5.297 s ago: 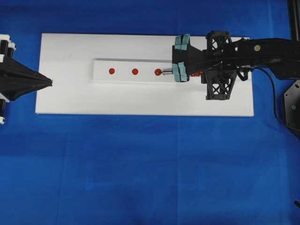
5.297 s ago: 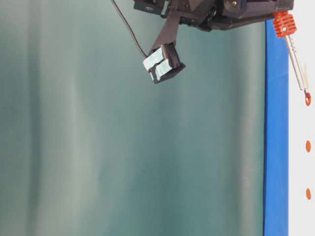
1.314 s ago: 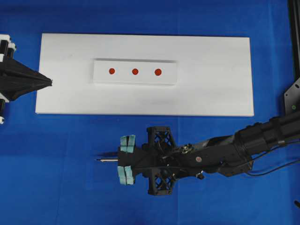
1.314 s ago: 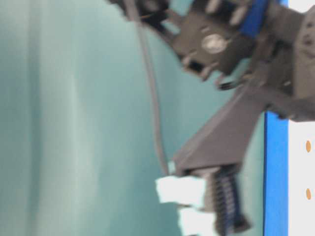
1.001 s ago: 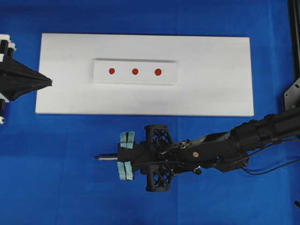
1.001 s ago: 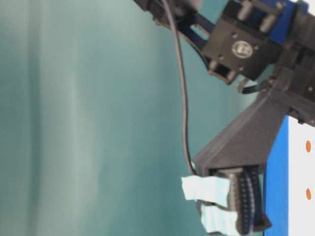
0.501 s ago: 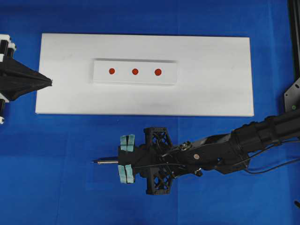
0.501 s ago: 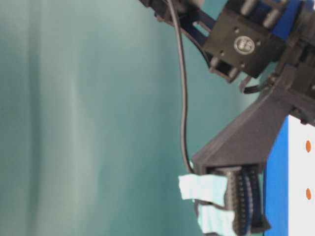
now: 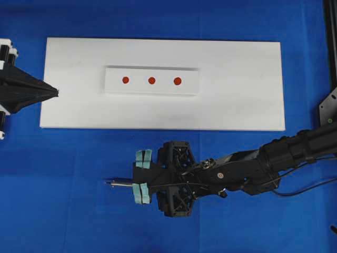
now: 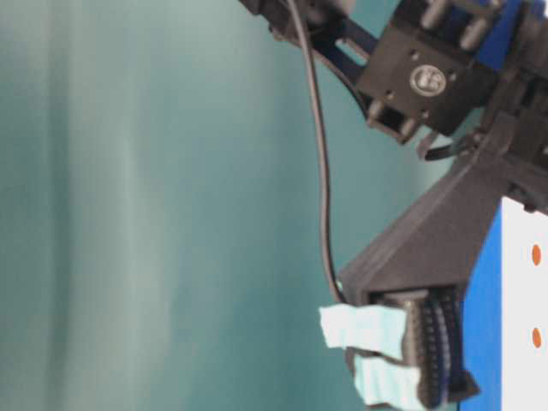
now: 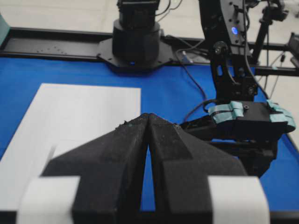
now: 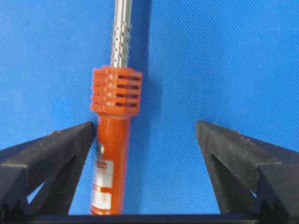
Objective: Touch the tip of the soldering iron to the mark.
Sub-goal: 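Open the right gripper to release the soldering iron on the table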
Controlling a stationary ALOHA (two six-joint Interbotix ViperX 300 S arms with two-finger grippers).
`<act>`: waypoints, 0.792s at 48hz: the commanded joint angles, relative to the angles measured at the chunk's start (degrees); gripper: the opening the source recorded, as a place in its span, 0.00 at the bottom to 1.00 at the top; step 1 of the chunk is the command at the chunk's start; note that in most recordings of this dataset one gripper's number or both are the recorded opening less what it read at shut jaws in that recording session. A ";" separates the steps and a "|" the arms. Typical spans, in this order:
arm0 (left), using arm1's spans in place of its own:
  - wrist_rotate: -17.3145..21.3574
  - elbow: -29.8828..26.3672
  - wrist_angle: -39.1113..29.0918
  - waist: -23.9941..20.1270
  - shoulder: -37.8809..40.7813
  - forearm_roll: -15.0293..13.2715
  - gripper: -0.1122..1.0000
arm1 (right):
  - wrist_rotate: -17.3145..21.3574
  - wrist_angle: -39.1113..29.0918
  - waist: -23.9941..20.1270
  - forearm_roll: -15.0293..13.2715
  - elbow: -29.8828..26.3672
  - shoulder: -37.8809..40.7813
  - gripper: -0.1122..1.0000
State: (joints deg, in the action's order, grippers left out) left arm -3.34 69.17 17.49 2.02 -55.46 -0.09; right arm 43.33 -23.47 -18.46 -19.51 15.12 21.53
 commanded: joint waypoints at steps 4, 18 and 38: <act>0.00 -0.70 0.26 0.18 -0.44 0.18 0.10 | -0.18 -1.93 0.09 0.09 -1.67 -1.93 0.90; 0.09 -0.79 -0.97 0.18 -2.02 0.18 0.10 | -0.62 -10.02 -0.09 -0.44 -2.20 -11.69 0.91; 0.00 -0.79 -1.41 0.18 -2.02 0.18 0.10 | -0.70 -20.04 -0.79 -2.81 -3.43 -19.51 0.91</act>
State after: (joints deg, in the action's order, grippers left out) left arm -3.34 69.17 15.82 2.11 -57.74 0.00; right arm 42.54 -43.42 -19.25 -21.80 13.01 3.60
